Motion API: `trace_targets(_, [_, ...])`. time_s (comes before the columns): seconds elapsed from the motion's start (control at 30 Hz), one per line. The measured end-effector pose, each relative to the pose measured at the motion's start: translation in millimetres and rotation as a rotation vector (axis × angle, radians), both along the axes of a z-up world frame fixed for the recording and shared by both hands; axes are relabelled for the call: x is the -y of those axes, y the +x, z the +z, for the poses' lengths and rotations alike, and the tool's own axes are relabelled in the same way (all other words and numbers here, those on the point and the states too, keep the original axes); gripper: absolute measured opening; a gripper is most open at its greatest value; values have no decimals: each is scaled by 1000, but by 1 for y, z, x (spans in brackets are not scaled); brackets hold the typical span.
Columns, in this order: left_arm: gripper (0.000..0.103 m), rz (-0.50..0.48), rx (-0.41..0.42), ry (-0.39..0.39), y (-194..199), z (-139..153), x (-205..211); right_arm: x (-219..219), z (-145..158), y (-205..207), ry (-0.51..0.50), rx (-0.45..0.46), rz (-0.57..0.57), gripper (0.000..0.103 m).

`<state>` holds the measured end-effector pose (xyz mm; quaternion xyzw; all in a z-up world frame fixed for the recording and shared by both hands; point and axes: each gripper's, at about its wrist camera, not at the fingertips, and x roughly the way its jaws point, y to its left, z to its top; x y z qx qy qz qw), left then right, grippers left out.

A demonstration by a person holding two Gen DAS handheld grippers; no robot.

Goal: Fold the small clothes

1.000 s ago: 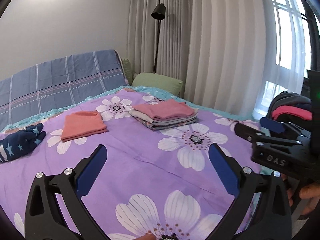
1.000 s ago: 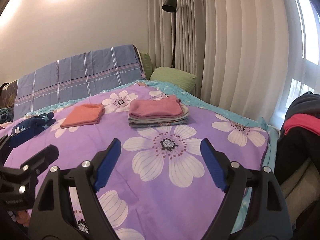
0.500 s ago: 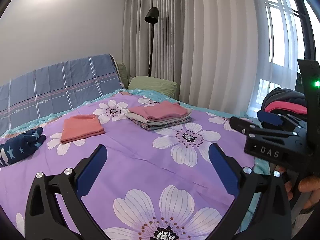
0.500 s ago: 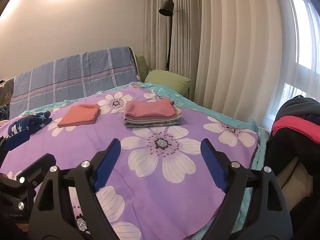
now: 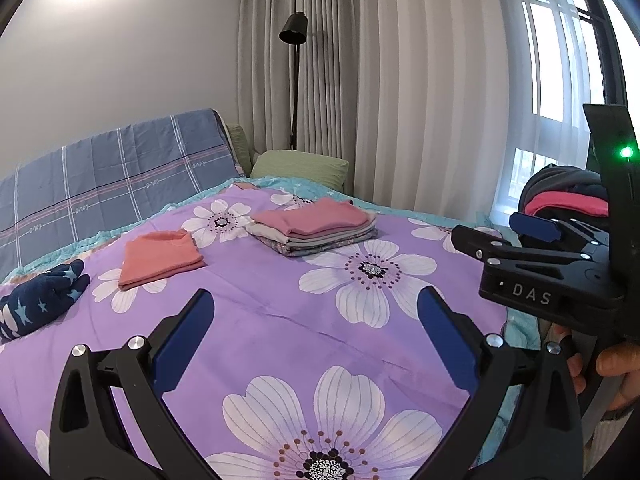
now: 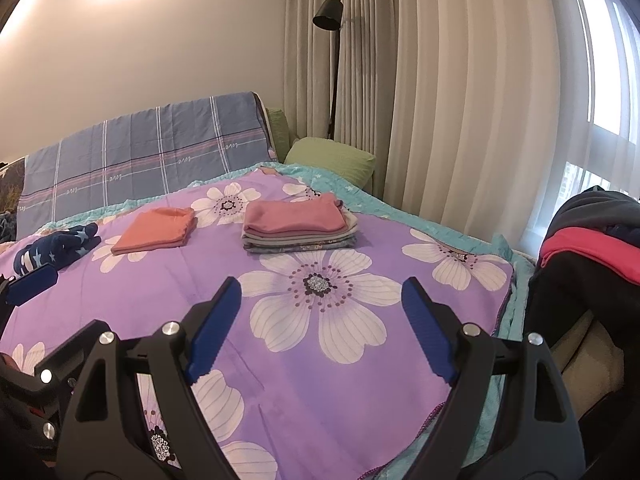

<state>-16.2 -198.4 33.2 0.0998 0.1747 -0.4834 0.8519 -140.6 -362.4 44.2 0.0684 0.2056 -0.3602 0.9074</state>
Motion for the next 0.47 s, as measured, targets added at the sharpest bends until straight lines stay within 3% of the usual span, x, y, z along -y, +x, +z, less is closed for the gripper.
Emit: trace_targets(0.47, [102, 9, -11, 15, 0, -2, 1, 1, -4, -4, 13, -3, -2, 84])
